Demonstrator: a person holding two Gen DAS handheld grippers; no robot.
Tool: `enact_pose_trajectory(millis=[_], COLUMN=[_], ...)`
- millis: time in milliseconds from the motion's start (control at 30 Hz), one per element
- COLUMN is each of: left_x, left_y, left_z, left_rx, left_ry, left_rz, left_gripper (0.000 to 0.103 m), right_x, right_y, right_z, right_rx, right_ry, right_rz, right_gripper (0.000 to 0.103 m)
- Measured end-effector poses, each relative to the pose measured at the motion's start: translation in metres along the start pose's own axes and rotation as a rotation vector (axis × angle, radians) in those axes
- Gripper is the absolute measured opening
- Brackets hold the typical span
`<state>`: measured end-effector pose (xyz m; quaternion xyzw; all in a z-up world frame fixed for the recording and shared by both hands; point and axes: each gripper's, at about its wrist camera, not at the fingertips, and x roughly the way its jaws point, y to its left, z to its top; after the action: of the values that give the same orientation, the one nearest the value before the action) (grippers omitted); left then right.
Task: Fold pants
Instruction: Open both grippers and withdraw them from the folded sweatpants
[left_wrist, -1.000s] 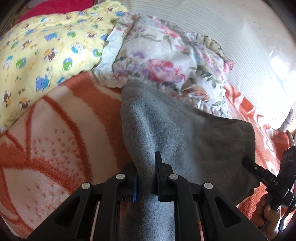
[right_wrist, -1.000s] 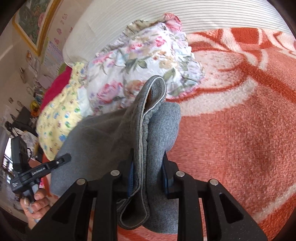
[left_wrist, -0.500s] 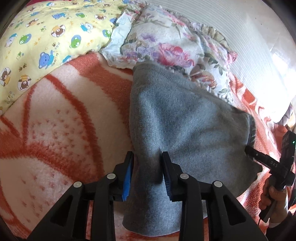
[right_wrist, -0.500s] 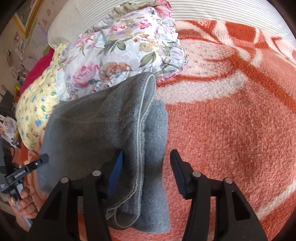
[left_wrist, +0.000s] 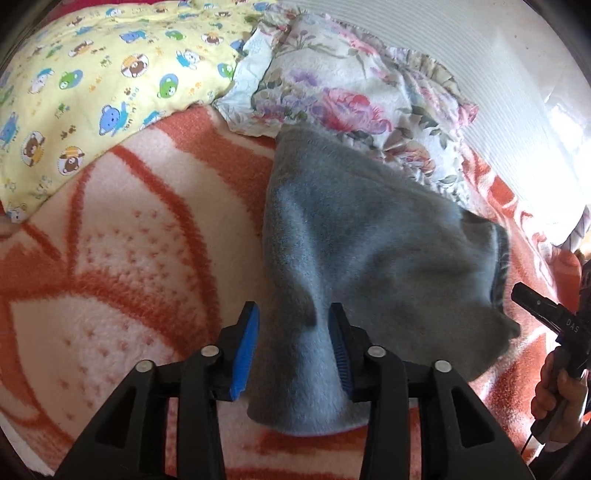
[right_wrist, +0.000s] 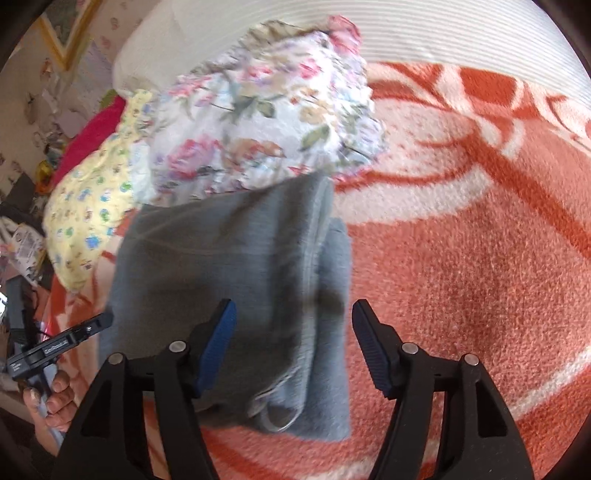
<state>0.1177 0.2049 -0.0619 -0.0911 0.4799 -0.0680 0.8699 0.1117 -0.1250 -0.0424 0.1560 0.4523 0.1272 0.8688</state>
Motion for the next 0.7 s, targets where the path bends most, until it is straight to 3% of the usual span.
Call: enact_pose_trajectory(millis=[33, 67, 167, 333, 500, 700], left_x=[-0.005, -0.009, -0.022, -0.029, -0.037, -0.047], left_y=[-0.002, -0.004, -0.016, -0.037, -0.053, -0.059], left_z=[-0.002, -0.004, -0.012, -0.026, -0.039, -0.049], left_rx=[0.006, 0.014, 0.063, 0.16, 0.23, 0.253], left_ry=[-0.001, -0.007, -0.04, -0.069, -0.093, -0.12], left_rz=[-0.004, -0.006, 0.025, 0.091, 0.138, 0.182], left_gripper=[0.056, 0.057, 0.058, 0.059, 0.061, 0.069], right_x=[-0.006, -0.013, -0.036, -0.058, -0.044, -0.042], right_y=[0.006, 0.013, 0.031, 0.048, 0.036, 0.036], right_z=[0.0, -0.001, -0.01, -0.036, -0.037, -0.038], right_rx=[-0.022, -0.05, -0.154, -0.326, -0.247, -0.247], right_ry=[-0.001, -0.002, -0.036, -0.128, -0.06, -0.049], right_rz=[0.012, 0.024, 0.05, 0.07, 0.167, 0.161], right_gripper=[0.067, 0.071, 0.078, 0.08, 0.08, 0.08])
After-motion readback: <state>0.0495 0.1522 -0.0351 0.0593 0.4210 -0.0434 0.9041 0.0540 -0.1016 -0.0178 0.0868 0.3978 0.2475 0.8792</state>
